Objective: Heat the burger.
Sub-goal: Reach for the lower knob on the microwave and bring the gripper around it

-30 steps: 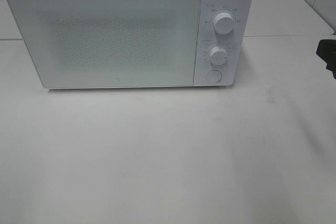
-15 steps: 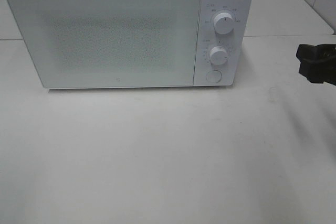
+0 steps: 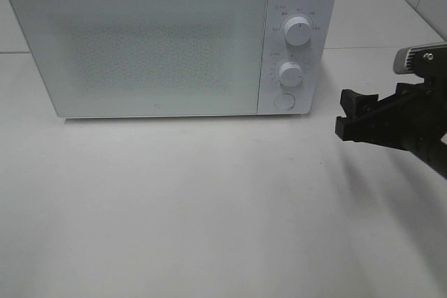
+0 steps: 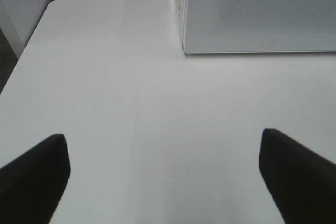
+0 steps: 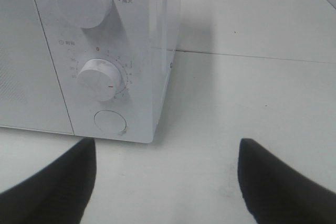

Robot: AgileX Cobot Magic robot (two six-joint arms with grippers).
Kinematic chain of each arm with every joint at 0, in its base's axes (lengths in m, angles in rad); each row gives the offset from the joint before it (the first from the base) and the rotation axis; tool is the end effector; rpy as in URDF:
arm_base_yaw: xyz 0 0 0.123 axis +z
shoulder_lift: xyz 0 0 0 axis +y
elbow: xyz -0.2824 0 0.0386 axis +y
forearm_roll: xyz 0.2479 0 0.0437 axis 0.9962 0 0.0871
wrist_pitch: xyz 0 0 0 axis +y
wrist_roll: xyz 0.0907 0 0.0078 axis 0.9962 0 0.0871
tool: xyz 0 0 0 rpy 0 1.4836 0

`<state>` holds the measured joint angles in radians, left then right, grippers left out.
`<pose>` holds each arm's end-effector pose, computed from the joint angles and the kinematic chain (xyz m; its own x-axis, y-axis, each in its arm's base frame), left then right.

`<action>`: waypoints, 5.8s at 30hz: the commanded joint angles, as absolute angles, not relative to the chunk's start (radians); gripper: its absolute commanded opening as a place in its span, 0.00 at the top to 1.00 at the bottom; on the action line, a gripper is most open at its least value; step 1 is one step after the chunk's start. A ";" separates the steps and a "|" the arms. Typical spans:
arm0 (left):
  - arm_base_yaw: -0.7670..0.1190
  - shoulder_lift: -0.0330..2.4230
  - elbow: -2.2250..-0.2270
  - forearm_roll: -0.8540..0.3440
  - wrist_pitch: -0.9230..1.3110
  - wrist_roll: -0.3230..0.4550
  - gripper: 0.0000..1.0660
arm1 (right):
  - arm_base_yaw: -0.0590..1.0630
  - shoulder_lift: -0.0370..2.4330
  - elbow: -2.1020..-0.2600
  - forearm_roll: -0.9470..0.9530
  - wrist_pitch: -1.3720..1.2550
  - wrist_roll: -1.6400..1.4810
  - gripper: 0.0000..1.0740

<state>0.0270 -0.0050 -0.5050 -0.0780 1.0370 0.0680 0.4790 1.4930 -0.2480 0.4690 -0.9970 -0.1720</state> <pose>-0.0052 -0.0063 0.2807 -0.4233 0.0168 -0.9058 0.0458 0.9989 -0.0029 0.2108 0.0706 0.1687 -0.1970 -0.0019 -0.9804 -0.0786 0.9968 0.0138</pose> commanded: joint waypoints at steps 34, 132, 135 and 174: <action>0.029 -0.030 -0.505 -0.080 1.033 0.071 0.16 | 0.794 1.796 -0.554 0.916 -1.211 -0.311 0.27; 0.029 -0.030 -0.505 -0.080 1.032 0.071 0.16 | 0.620 2.067 -0.833 0.676 -1.259 0.230 1.00; 0.029 -0.030 -0.505 -0.080 1.032 0.071 0.16 | 0.620 2.067 -0.833 0.628 -1.259 0.447 1.00; 0.029 -0.030 -0.505 -0.080 1.032 0.071 0.16 | 0.620 2.067 -0.833 0.574 -1.277 1.678 1.00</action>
<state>0.0270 -0.0050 -0.5050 -0.0780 1.0370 0.0680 0.6240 2.0800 -0.7910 0.7370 -1.1900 1.6400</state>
